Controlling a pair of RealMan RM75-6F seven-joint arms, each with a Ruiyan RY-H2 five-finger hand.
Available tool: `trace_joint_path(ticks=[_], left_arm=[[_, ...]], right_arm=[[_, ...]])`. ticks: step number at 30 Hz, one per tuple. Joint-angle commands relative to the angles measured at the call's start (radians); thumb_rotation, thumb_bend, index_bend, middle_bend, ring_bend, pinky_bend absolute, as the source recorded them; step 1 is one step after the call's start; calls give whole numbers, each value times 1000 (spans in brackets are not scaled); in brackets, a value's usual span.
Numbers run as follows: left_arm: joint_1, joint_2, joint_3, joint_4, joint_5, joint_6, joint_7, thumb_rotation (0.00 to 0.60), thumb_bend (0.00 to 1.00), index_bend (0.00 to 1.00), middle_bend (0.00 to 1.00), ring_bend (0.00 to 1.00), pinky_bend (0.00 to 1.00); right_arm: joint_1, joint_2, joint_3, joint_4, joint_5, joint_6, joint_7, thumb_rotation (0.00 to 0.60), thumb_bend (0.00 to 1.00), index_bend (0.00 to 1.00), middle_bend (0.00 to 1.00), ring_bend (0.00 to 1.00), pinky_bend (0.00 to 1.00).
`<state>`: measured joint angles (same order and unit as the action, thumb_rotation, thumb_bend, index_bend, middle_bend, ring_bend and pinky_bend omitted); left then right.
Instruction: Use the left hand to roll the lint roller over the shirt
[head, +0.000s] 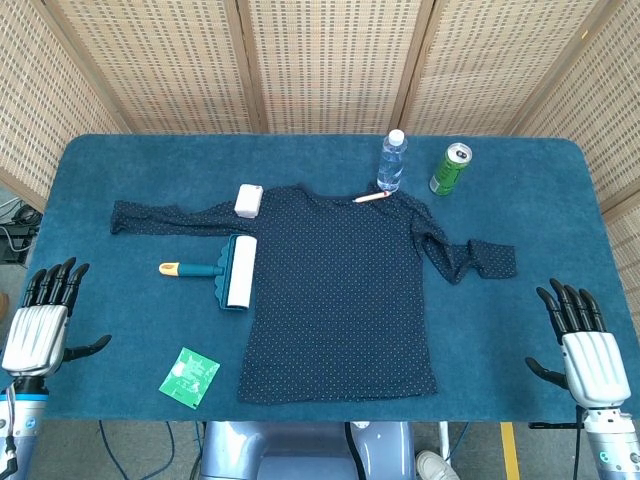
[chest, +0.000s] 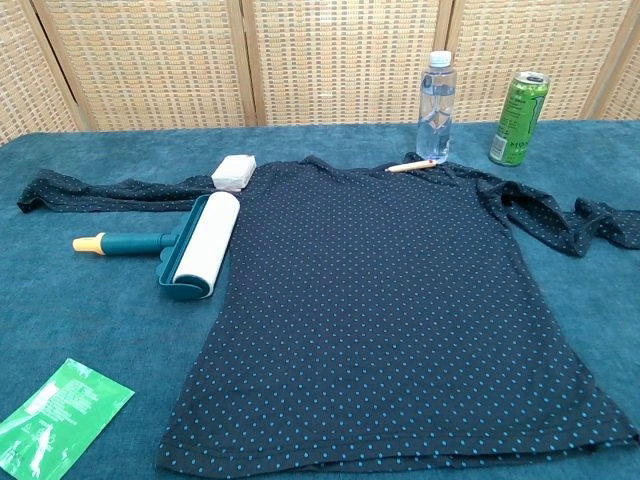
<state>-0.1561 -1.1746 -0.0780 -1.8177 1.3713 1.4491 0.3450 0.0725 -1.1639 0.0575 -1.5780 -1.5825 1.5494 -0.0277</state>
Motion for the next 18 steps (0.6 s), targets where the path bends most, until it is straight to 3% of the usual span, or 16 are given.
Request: trace_joint_path(ticks=[1, 4, 7, 9, 12, 15, 18], left_arm=[[-2, 3, -2, -2, -1, -1, -1, 600, 126, 0, 0, 0, 4], [-13, 8, -15, -1, -9, -11, 1, 600, 126, 0, 0, 1, 72], [-35, 11, -38, 4, -29, -28, 12, 600, 127, 0, 29, 128, 303], [-57, 5, -62, 12, -47, -49, 3, 600, 130, 0, 202, 298, 440], [-119, 1, -104, 39, -115, -141, -8, 600, 136, 7, 497, 466, 524], [-179, -4, -135, 67, -174, -226, 0, 600, 147, 96, 688, 580, 578], [-255, -22, -157, 117, -241, -327, 38, 600, 158, 217, 779, 631, 606]], right_arm=[[-1, 0, 1, 1, 2, 0, 0, 600, 74, 0, 0, 0, 0], [0, -2, 3, 4, 11, -5, -1, 600, 74, 0, 0, 0, 0], [2, -4, 6, 8, 20, -12, 0, 600, 74, 0, 0, 0, 0], [4, -6, 8, 11, 23, -15, 0, 600, 74, 0, 0, 0, 0], [6, -11, 14, 20, 32, -17, 4, 600, 74, 0, 0, 0, 0], [7, -15, 20, 28, 44, -18, 11, 600, 74, 0, 0, 0, 0], [9, -19, 26, 41, 56, -24, 21, 600, 74, 0, 0, 0, 0]])
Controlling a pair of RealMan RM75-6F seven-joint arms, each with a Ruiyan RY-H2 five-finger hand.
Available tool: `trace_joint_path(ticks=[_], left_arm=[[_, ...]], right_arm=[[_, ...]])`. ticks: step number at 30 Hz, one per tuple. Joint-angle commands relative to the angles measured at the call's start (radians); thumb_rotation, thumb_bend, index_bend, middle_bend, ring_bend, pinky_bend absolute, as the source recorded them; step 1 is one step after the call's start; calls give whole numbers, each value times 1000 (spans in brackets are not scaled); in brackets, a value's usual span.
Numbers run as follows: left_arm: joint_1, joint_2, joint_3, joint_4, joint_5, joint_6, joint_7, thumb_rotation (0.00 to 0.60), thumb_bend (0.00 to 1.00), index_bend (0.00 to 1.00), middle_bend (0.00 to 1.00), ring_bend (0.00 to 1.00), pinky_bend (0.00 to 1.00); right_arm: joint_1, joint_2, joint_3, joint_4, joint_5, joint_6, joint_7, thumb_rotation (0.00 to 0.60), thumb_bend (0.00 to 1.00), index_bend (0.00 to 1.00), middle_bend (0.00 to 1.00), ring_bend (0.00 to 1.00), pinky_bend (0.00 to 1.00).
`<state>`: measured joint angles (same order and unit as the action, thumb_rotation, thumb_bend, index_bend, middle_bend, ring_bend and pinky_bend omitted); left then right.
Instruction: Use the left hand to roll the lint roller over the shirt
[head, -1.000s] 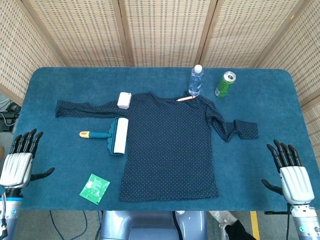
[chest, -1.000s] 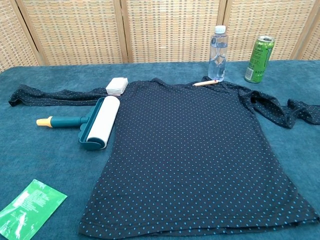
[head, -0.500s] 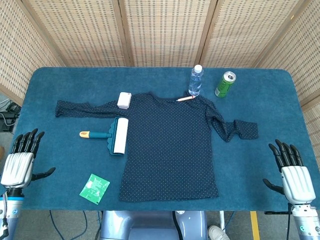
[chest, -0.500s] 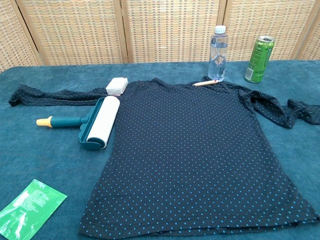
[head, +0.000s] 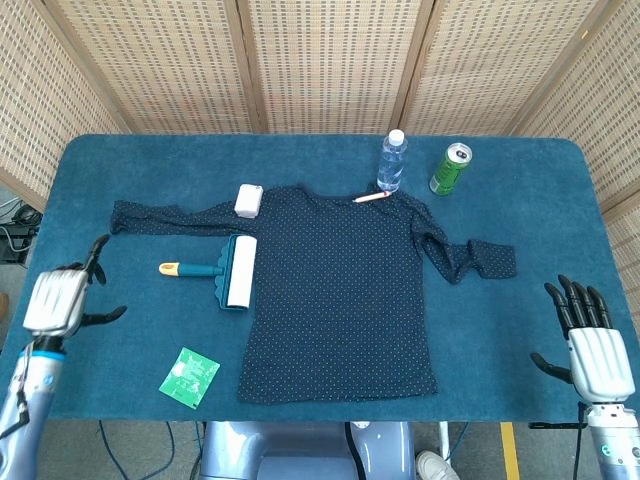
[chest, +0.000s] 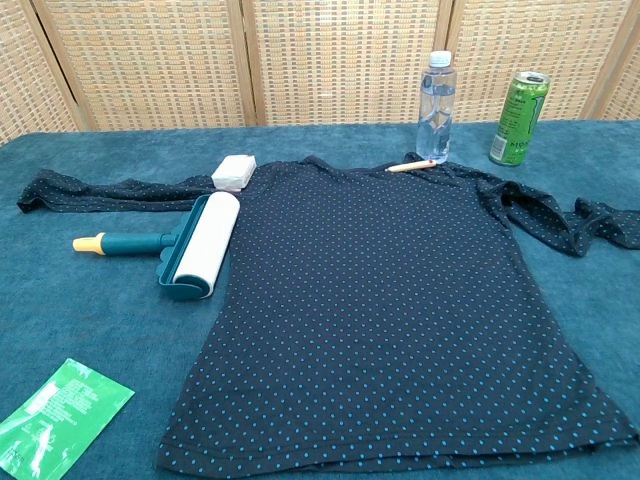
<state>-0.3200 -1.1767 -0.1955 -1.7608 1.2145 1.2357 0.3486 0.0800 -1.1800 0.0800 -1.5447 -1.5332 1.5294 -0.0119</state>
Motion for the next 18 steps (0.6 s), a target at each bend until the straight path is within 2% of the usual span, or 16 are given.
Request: trace_joint_path(ticks=[1, 6, 16, 18], left_arm=[[-108, -25, -45, 75, -103, -135, 44, 600, 160, 236, 791, 639, 608], [-189, -59, -63, 147, -188, -214, 95, 600, 162, 350, 852, 678, 627], [-322, -124, -44, 284, -311, -360, 168, 600, 162, 428, 870, 688, 632], [-338, -138, -37, 305, -327, -370, 181, 600, 199, 430, 870, 688, 633]], right_arm=[[2, -4, 5, 10, 9, -5, 6, 600, 74, 0, 0, 0, 0], [5, -9, 10, 24, 19, -12, 12, 600, 74, 0, 0, 0, 0], [12, -20, 22, 51, 53, -33, 18, 600, 74, 0, 0, 0, 0], [13, -21, 22, 54, 56, -37, 18, 600, 74, 0, 0, 0, 0]])
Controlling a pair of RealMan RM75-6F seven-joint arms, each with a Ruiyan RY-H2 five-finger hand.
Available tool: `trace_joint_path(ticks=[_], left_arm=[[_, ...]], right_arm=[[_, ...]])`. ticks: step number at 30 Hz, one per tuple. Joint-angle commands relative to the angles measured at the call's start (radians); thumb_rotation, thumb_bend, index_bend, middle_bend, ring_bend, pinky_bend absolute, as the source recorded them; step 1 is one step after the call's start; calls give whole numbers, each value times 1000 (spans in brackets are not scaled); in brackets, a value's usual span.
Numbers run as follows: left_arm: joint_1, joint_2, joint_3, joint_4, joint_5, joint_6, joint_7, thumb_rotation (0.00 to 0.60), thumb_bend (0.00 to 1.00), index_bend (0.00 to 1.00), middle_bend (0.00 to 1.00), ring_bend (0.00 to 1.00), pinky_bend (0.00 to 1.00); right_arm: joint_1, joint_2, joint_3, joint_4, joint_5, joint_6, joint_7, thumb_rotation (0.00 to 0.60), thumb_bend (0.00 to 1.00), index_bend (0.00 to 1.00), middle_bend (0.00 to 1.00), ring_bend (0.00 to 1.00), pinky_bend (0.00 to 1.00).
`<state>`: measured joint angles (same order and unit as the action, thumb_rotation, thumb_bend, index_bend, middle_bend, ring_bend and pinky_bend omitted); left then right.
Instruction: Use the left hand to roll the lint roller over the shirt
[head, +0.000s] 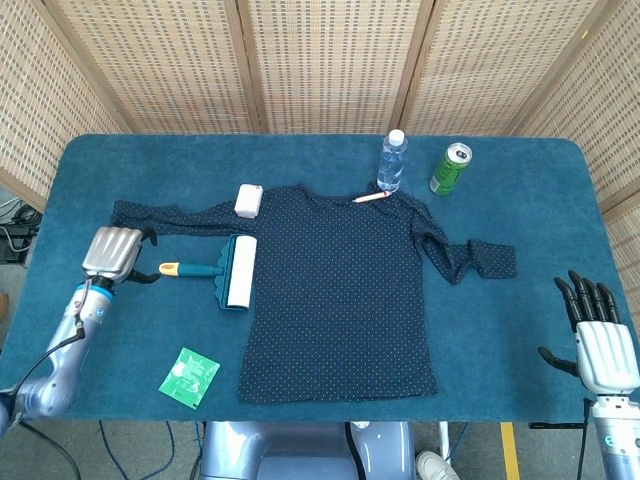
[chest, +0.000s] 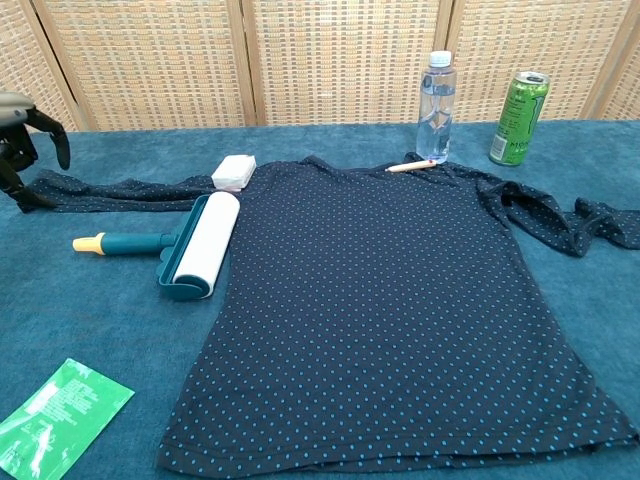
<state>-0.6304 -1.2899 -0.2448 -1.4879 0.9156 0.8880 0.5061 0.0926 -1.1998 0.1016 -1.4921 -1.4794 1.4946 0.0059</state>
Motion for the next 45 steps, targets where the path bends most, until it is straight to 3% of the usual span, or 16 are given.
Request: trace_joint_path(ticks=[1, 4, 19, 29, 45], left_arm=[[-36, -34, 16, 45, -34, -26, 29, 600, 226, 432, 870, 688, 633], [-54, -55, 24, 72, -49, -34, 39, 600, 296, 433, 870, 688, 633], [-136, -160, 61, 200, -101, -101, 55, 600, 294, 429, 870, 688, 632], [-188, -240, 116, 280, -137, -121, 128, 600, 294, 435, 870, 688, 632], [-218, -317, 150, 371, -173, -138, 147, 600, 295, 465, 870, 688, 632]], right_arm=[[1, -2, 0, 3, 3, -5, -1, 600, 74, 0, 0, 0, 0], [3, -3, 0, 6, 7, -10, -1, 600, 74, 0, 0, 0, 0], [9, -14, 5, 24, 26, -26, -10, 600, 74, 0, 0, 0, 0], [10, -17, 9, 39, 39, -33, 1, 600, 74, 0, 0, 0, 0], [9, -17, 11, 42, 39, -26, 11, 600, 74, 0, 0, 0, 0]])
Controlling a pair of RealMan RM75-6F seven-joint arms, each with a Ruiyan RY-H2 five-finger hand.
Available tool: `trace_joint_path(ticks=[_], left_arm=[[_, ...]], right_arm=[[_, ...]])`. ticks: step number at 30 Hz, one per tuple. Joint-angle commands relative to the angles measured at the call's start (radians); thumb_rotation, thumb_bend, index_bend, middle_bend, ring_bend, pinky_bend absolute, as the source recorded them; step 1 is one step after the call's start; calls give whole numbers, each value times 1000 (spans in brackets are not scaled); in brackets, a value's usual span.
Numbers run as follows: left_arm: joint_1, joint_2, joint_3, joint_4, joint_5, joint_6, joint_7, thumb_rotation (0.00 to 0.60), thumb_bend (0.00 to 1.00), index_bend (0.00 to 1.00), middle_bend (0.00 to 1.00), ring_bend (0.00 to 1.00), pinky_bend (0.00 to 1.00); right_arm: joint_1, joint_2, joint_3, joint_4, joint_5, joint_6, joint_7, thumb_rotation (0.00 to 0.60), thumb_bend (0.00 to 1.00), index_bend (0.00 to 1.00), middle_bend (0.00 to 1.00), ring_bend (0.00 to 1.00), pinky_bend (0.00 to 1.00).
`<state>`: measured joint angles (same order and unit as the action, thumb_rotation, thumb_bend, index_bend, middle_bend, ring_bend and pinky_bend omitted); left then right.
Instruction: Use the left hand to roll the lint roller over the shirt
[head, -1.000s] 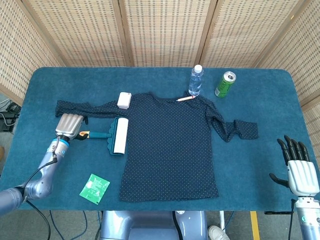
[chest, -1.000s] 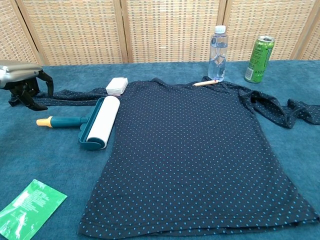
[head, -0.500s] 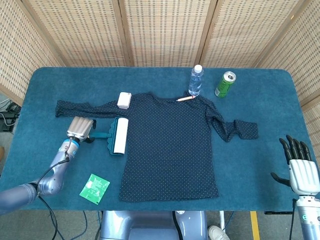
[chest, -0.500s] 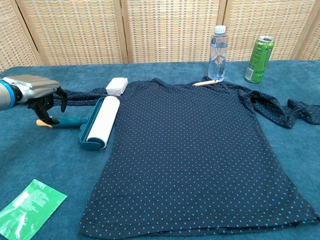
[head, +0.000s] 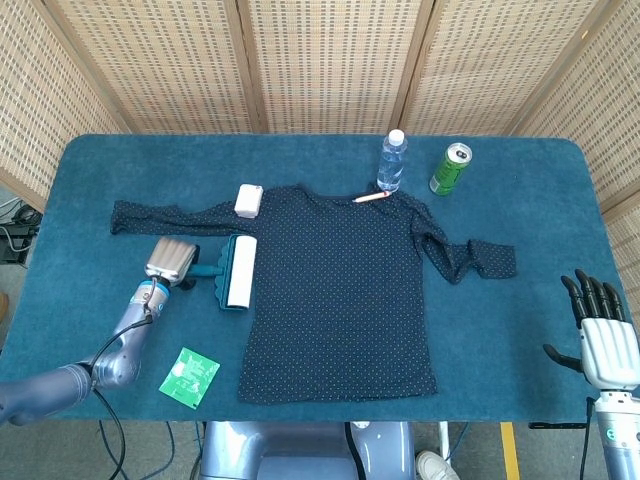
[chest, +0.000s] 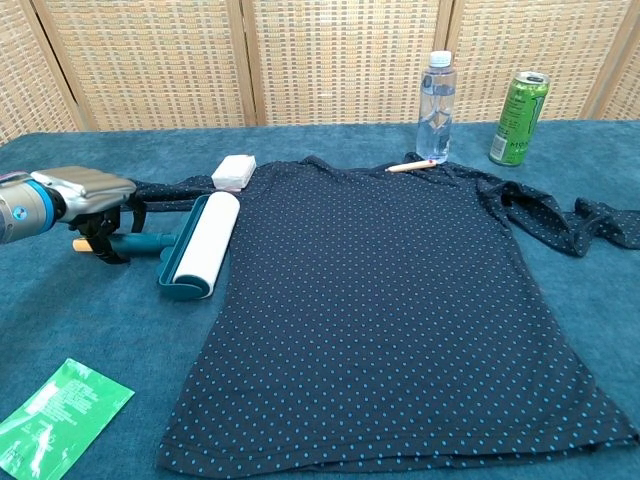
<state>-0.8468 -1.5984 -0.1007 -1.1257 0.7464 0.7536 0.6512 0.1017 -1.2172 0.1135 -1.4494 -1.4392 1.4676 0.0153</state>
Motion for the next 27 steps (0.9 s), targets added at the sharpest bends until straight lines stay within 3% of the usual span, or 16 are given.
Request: trace_joint_path(ticks=[1, 5, 7, 9, 12, 16, 20, 27], left_arm=[[-2, -14, 10, 15, -6, -4, 5, 600, 300, 491, 870, 688, 632], [2, -19, 0, -2, 20, 38, -15, 600, 506, 820, 885, 696, 638], [4, -5, -6, -29, 42, 57, -27, 600, 560, 872, 894, 700, 643], [2, 20, -12, -69, 62, 76, -28, 600, 571, 887, 897, 701, 644], [-23, 108, -34, -215, 87, 130, 29, 600, 570, 900, 899, 701, 645], [-66, 188, -52, -345, 33, 136, 118, 600, 568, 906, 899, 701, 642], [-108, 226, -61, -401, -17, 135, 182, 600, 533, 906, 900, 701, 641], [-255, 272, -32, -486, -318, 127, 391, 600, 509, 906, 899, 701, 641]], right_arm=[[-1, 1, -1, -2, -3, 2, 2, 600, 73, 0, 0, 0, 0], [-3, 4, 0, -7, -7, 11, 6, 600, 74, 0, 0, 0, 0], [-4, 4, 0, -7, -9, 13, 9, 600, 74, 0, 0, 0, 0], [-4, 5, 0, -7, -9, 13, 11, 600, 73, 0, 0, 0, 0], [-3, 6, -1, -7, -10, 9, 15, 600, 74, 0, 0, 0, 0], [-4, 8, 1, -6, -5, 10, 23, 600, 74, 0, 0, 0, 0], [-6, 12, 4, -4, 0, 9, 36, 600, 74, 0, 0, 0, 0], [-7, 19, 9, 4, 10, 4, 66, 600, 74, 0, 0, 0, 0]])
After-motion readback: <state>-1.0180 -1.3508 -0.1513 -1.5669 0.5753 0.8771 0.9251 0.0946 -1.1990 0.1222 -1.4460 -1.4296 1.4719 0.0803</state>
